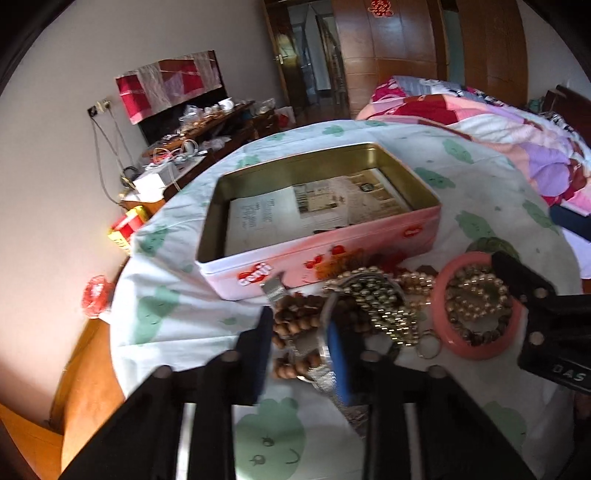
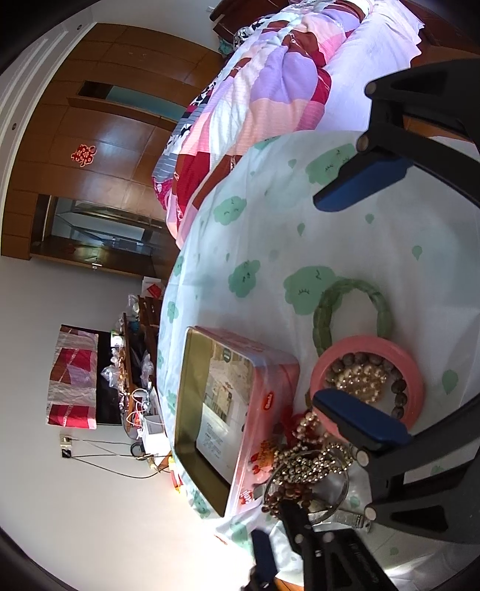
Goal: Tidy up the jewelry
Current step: 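Grasp the silver bangle with the left tool while the right tool grasps the pink bangle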
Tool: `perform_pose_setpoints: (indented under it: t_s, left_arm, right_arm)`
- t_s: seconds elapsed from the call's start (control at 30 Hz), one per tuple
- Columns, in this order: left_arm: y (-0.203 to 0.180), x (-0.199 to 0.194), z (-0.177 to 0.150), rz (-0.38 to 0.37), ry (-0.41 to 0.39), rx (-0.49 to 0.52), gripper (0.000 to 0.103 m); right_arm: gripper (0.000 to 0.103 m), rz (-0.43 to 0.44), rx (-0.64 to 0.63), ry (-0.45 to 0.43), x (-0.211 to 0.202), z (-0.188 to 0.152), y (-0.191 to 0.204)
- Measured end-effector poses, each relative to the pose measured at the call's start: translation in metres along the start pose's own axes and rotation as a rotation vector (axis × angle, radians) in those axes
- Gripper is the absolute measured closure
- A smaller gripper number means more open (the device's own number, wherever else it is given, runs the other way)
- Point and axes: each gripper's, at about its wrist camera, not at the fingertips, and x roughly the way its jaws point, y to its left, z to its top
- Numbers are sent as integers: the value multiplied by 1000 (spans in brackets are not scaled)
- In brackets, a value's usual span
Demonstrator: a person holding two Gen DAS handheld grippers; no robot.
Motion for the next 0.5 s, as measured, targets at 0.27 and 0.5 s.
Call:
perform_pose_setpoints:
  t_s: [0.27,0.5]
  left_arm:
    - [7,-18,4,-61,-57,-27,99]
    - [19,-39,9,-28,-125,-40,99]
  right_arm:
    - [16,22,15,19,4,-1,-3]
    - [31,31,23,26,7,-2,-6]
